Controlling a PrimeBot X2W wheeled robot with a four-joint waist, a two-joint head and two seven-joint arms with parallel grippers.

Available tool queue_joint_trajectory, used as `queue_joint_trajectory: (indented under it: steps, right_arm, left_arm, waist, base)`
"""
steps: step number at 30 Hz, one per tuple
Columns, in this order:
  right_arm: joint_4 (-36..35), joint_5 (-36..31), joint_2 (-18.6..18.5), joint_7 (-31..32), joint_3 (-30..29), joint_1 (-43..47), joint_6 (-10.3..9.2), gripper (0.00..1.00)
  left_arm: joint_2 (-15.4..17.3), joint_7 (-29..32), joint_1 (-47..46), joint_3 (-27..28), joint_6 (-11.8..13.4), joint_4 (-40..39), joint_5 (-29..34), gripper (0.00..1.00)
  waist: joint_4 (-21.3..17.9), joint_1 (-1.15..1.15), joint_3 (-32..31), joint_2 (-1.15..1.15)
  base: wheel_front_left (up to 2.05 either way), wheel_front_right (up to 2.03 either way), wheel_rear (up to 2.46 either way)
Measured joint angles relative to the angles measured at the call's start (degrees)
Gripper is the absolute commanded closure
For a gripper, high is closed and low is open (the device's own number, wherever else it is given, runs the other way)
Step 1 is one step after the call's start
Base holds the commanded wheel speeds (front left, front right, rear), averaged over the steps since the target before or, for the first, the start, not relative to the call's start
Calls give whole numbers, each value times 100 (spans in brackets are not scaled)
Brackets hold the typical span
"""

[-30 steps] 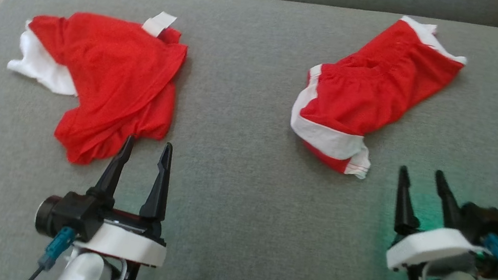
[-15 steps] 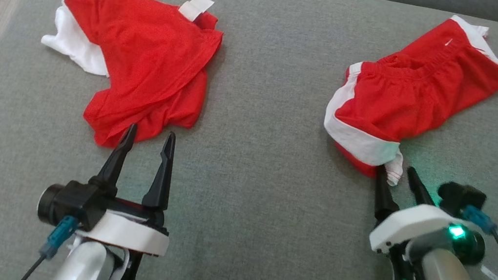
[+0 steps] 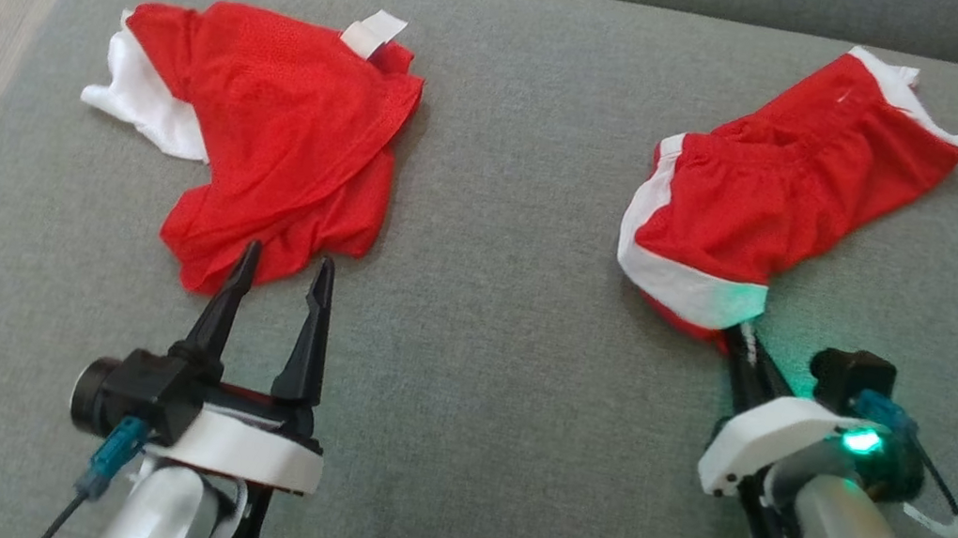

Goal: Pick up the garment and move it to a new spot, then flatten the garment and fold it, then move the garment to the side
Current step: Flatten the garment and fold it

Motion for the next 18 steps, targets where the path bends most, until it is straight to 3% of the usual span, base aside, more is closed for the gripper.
queue_joint_trajectory:
  steps: [3, 7, 14, 18]
  right_arm:
    - [103, -645, -48, -88, -646, 2, 1, 100]
    - [-104, -1412, -405, -42, -1124, 14, 0, 100]
    - [-1348, -2437, -1183, 734, -2041, 364, 1, 100]
    - [-2283, -2932, -1293, 1269, -2427, 973, 1, 100]
  left_arm:
    - [-1, 0, 29, 5, 1, 0, 0, 0]
    - [-2, 0, 98, 27, 46, -14, 0, 0]
    - [-2, 0, 395, 24, 121, -40, -131, 0]
    - [-2, 0, 397, -30, 154, -97, -158, 0]
  waist:
    - [-76, 0, -140, 0]
    - [-154, 0, -312, 0]
    - [-301, -1, -643, 0]
    - [-411, -1, -721, 0]
  base:
    - [0, 0, 0]
    - [0, 0, 0]
    - [0, 0, 0]
    - [0, 0, 0]
